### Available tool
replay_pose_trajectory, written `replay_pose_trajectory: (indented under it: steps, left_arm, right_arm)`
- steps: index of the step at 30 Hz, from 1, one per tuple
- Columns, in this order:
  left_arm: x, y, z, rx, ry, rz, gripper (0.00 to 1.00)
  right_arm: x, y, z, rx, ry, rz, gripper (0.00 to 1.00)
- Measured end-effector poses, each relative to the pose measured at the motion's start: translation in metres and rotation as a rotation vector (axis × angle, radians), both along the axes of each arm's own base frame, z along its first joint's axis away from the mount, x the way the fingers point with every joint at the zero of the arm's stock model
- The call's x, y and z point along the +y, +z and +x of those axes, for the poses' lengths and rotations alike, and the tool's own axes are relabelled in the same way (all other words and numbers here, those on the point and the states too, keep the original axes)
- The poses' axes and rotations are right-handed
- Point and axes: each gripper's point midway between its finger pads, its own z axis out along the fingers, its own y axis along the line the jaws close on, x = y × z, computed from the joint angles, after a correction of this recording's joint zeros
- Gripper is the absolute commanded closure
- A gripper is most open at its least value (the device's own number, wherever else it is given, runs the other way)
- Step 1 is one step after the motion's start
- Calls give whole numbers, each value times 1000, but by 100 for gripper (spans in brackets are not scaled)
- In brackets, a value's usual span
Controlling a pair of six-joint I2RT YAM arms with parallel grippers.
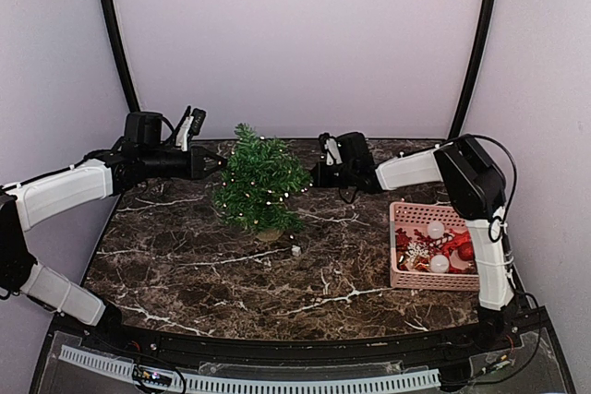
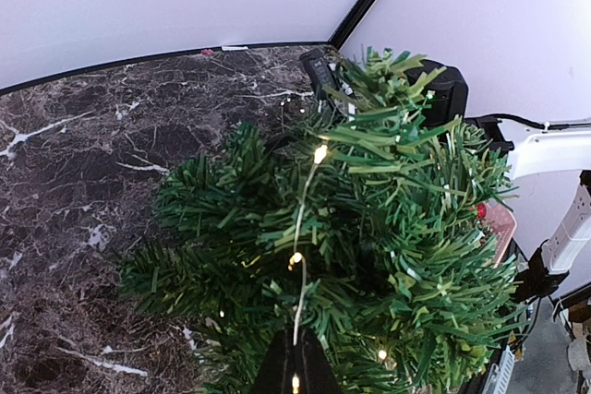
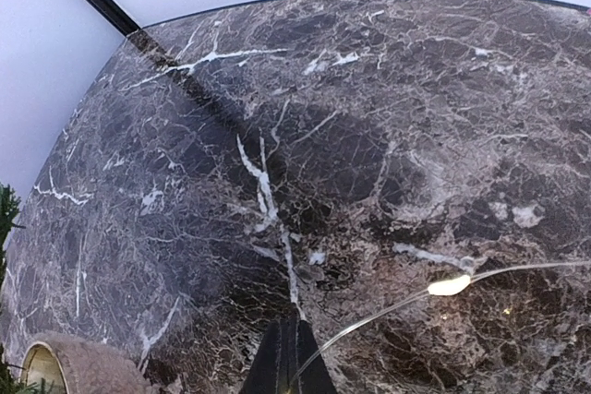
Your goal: Decorate the small christmas tree
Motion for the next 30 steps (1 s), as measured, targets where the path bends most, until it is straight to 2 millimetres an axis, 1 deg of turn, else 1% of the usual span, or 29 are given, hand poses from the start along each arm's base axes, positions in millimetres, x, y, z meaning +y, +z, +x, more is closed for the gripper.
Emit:
replay_pose_trajectory:
  steps: [3, 7, 14, 18, 23, 26, 30]
  left_arm:
    - [0, 0, 0, -1, -1, 0, 100]
    - [0, 0, 0, -3, -2, 2, 100]
    - [0, 0, 0, -5, -5, 3, 100]
    - [0, 0, 0, -5, -6, 3, 100]
    - [-1, 0, -1, -4, -7, 2, 100]
    - [-1, 0, -1, -3, -10, 1, 100]
    - [-1, 1, -1, -3, -14, -2, 100]
  right_arm:
    - [3, -9, -3, 20, 21, 1, 100]
    - [8, -12, -6, 32, 49, 13, 100]
    - [20, -15, 7, 26, 78, 39, 100]
    - [22, -13, 14, 10, 101, 57, 100]
    - [23, 0, 16, -14, 167, 103, 100]
    - [29, 14, 14, -40, 232, 140, 99]
    - [36, 30, 8, -64, 317, 181, 92]
